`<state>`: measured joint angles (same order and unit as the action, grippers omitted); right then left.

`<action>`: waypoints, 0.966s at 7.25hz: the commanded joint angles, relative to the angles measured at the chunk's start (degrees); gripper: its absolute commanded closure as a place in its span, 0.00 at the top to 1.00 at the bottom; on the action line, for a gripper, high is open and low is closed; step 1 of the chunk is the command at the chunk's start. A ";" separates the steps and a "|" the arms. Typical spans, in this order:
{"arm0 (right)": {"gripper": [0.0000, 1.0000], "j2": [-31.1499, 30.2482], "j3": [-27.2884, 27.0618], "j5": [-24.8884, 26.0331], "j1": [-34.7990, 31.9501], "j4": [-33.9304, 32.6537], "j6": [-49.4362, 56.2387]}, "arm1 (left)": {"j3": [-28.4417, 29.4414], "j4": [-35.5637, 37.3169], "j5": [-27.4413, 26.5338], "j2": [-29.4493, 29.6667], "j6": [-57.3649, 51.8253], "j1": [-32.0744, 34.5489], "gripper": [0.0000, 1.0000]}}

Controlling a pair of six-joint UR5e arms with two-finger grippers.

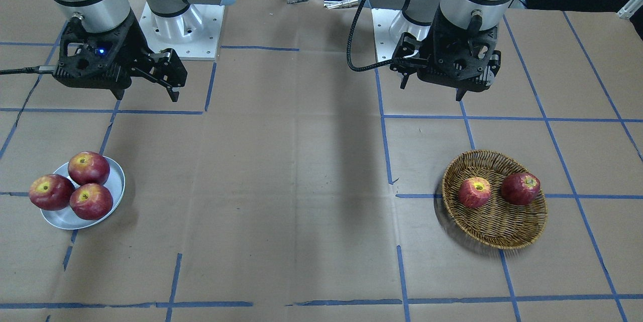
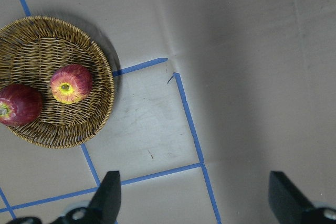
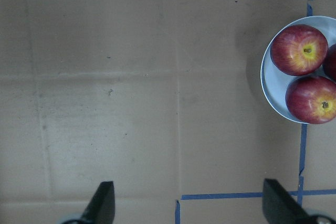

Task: Transfer apple from basket to plate

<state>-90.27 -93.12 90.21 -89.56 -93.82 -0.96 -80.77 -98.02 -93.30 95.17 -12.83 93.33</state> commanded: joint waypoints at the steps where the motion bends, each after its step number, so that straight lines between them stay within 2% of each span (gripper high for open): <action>1: 1.00 0.00 -0.04 0.05 0.00 0.04 0.00 | 0.35 0.02 -0.21 0.01 -0.44 0.01 0.99; 5: 1.00 0.00 -0.04 -0.04 0.00 0.04 0.00 | 1.57 1.16 -0.30 0.45 -0.44 0.01 0.99; 7: 1.00 0.00 -0.04 -0.12 0.00 -0.05 0.00 | 0.18 4.32 -0.21 0.63 0.87 0.01 0.99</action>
<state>-90.27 -93.16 90.20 -89.56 -93.80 -0.97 -80.06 -94.98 -93.49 96.04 -12.60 93.34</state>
